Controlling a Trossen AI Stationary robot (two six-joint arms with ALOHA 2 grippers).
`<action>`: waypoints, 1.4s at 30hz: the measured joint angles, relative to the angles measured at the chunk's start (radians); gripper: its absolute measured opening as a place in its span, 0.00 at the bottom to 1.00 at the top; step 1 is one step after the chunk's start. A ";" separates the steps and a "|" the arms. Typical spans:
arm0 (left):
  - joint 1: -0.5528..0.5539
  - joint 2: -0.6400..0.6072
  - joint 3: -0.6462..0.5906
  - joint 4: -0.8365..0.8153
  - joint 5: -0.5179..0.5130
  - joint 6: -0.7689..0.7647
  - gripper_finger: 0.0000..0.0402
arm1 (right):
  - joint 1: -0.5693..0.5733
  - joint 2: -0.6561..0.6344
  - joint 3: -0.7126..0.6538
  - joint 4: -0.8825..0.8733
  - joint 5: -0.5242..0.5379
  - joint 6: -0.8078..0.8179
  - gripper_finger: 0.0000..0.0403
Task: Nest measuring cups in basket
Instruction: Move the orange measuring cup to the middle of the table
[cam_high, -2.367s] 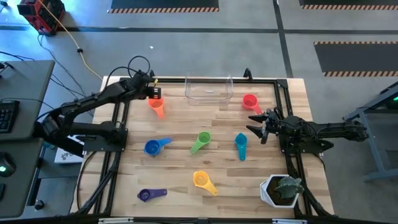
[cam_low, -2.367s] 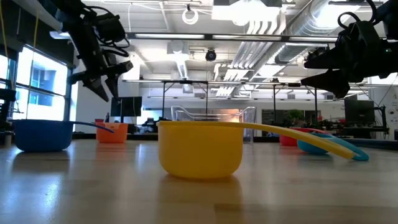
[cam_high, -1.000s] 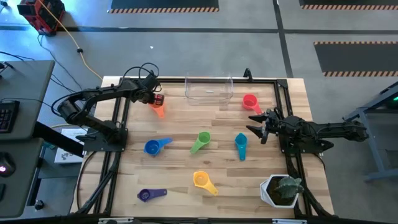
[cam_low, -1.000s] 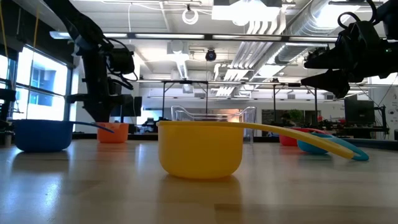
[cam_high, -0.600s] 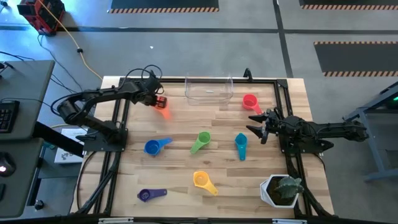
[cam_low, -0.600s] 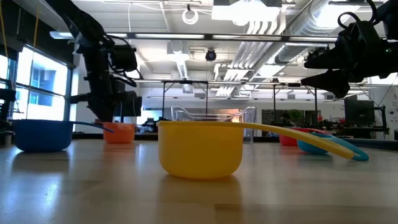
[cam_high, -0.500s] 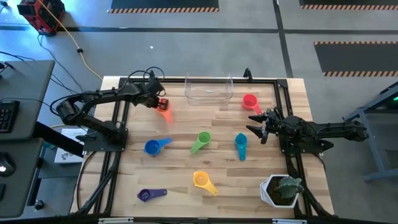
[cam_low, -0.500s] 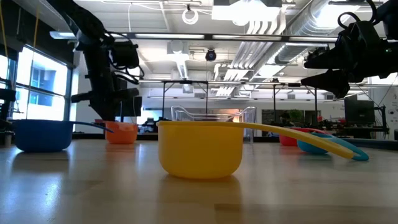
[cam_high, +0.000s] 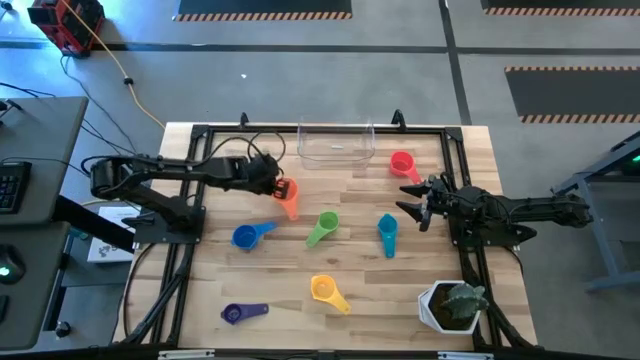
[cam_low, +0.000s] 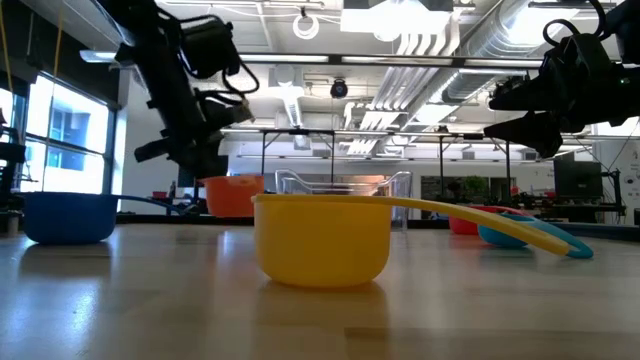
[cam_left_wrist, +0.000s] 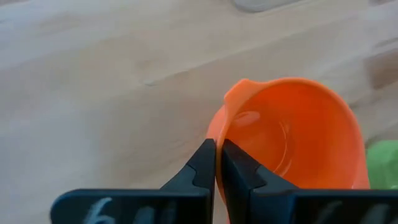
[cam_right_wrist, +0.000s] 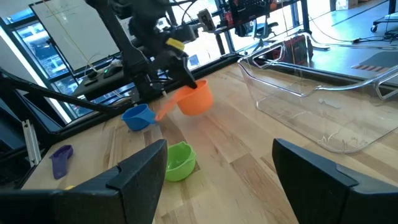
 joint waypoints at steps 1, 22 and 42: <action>-0.013 0.000 0.000 0.006 -0.008 -0.015 0.01 | 0.000 0.000 0.000 0.000 0.000 0.000 0.70; -0.052 0.071 0.000 0.046 0.004 -0.050 0.01 | 0.000 0.000 0.000 0.000 0.000 0.000 0.70; -0.038 0.125 0.000 0.103 0.088 -0.035 0.12 | 0.000 0.000 0.000 0.000 0.000 0.000 0.70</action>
